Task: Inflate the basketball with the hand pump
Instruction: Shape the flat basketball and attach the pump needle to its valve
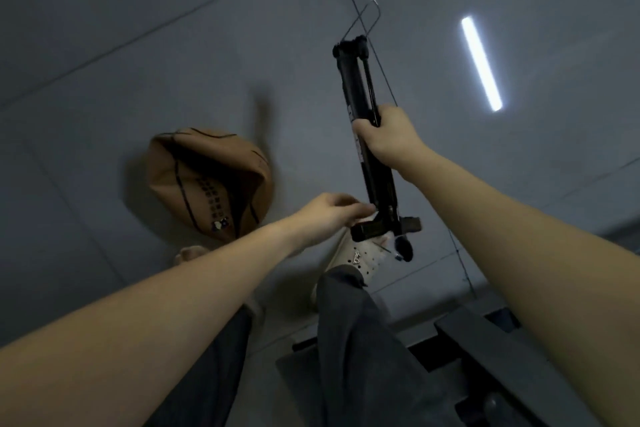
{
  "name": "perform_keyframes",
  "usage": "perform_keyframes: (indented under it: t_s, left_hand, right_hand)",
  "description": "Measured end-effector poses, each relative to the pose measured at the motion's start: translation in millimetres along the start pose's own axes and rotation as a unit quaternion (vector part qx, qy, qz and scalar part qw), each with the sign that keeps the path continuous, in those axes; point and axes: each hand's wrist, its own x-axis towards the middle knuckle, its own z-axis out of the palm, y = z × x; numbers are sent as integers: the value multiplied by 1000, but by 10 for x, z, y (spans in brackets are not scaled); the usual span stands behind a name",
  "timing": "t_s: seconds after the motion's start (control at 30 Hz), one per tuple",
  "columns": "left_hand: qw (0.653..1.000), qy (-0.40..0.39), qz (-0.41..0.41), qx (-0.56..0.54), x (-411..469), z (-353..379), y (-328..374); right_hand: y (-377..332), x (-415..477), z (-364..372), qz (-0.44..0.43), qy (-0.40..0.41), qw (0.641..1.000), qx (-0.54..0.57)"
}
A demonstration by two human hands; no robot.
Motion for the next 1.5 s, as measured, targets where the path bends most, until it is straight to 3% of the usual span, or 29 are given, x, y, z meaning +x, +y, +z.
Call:
perform_keyframes:
  t_s: [0.17, 0.3, 0.43, 0.63, 1.07, 1.23, 1.4, 1.5]
  left_hand:
    - [976, -59, -8, -212, -934, -402, 192]
    - [961, -81, -3, -265, -1395, -613, 242]
    - [952, -47, -5, -303, -1506, -650, 214]
    - [911, -64, 14, -406, -1463, -354, 348]
    - [849, -22, -12, -528, -1369, 360, 615]
    - [829, 8, -59, -556, -1098, 355, 329]
    - [814, 4, -89, -574, -970, 134, 61]
    - [815, -7, -87, -572, -935, 1, -57]
  right_hand:
    - [-758, -490, 302, 34, -21, 982, 183]
    - [-1084, -841, 462, 74, -52, 963, 254]
    - [-1199, -1051, 438, 115, -74, 945, 298]
    - [-985, -1211, 101, 114, -164, 945, 257]
    - [-497, -1570, -475, 120, -185, 954, 204]
    - [-295, -1549, -474, 76, -183, 979, 49]
    - [-214, -1505, -394, -13, -323, 946, -35]
    - [-280, -1516, -133, -78, -301, 948, -65]
